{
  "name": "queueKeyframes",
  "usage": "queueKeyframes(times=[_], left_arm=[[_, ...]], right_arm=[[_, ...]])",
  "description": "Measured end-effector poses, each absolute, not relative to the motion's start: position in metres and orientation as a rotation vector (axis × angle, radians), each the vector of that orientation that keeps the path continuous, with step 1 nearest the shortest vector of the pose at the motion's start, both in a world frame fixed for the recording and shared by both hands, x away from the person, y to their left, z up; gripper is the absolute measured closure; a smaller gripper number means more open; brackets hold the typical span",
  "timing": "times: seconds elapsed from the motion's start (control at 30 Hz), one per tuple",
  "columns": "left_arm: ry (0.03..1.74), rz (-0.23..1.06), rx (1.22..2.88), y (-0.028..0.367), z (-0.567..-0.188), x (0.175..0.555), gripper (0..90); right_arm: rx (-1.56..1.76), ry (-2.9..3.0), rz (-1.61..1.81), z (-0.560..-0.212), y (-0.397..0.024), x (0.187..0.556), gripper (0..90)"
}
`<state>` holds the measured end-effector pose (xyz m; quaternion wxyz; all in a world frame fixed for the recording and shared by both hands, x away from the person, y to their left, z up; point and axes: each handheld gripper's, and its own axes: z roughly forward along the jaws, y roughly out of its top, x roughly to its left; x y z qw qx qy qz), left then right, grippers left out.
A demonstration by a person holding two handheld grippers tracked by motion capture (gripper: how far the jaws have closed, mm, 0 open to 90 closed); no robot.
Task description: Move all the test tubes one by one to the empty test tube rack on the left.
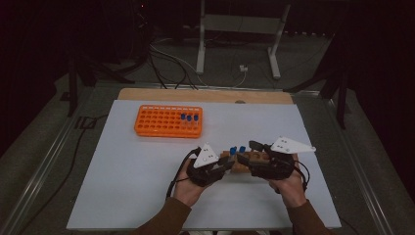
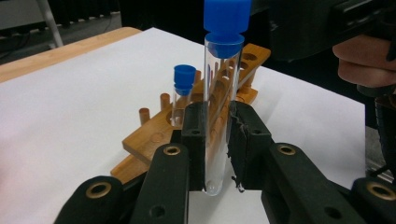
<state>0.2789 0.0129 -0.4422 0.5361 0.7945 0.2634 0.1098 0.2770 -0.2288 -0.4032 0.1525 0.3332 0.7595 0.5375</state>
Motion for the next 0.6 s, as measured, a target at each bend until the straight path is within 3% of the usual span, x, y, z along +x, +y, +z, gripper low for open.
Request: queueKeyframes(times=[0.1,0.2,0.6], left_arm=[[0.631,0.254,1.885,0.016,-0.440,0.280,78.3],[0.632,0.262,1.878,0.019,-0.436,0.280,78.3],[0.680,0.278,1.861,0.032,-0.432,0.285,78.3]], right_arm=[[0.975,2.158,1.528,-0.402,-0.232,0.279,15.0],[0.999,2.132,1.506,-0.403,-0.236,0.281,10.9],[1.073,2.088,1.453,-0.409,-0.255,0.291,2.9]])
